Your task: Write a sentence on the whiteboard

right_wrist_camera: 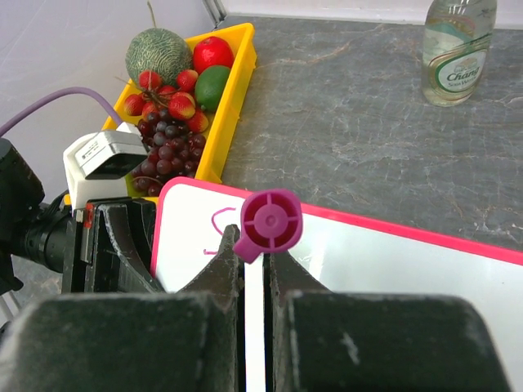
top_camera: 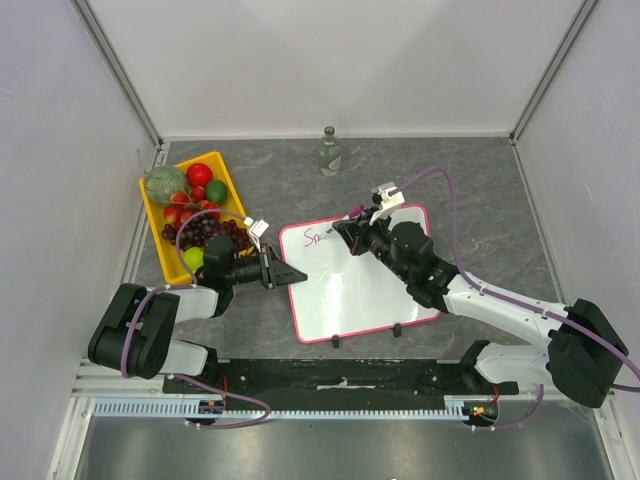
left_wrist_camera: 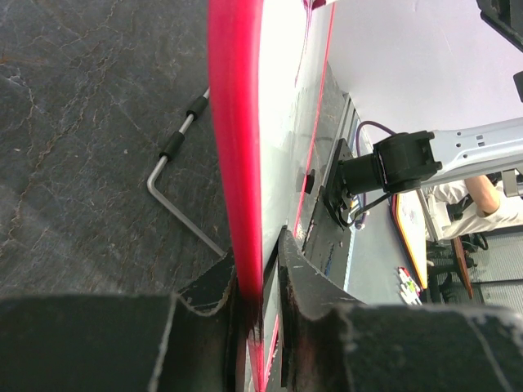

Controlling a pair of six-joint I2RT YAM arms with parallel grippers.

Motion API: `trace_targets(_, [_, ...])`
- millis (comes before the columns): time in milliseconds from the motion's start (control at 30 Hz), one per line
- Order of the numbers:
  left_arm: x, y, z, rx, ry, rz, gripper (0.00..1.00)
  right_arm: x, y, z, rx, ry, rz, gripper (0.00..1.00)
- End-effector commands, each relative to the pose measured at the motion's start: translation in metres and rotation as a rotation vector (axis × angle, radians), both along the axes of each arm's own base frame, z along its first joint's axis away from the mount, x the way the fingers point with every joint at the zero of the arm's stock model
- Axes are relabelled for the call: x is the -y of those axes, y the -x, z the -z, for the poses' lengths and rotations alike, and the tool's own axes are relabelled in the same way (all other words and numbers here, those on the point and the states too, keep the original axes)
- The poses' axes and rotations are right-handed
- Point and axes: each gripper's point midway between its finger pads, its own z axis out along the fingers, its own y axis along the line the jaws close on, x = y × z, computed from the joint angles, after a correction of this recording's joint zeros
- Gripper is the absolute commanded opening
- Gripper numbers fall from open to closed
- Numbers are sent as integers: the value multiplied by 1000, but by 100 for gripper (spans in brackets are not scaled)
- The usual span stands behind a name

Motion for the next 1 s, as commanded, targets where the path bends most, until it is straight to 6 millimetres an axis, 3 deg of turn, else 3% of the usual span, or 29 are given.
trace_targets(0, [-3, 2, 22, 24, -73, -2, 2, 11, -17, -22, 46, -15, 93, 0])
trace_targets(367, [-3, 2, 22, 25, -72, -1, 2, 14, -20, -18, 40, -8, 99, 0])
trace_targets(967, [-2, 2, 22, 24, -72, 2, 2, 17, -1, 18, -30, 53, 25, 0])
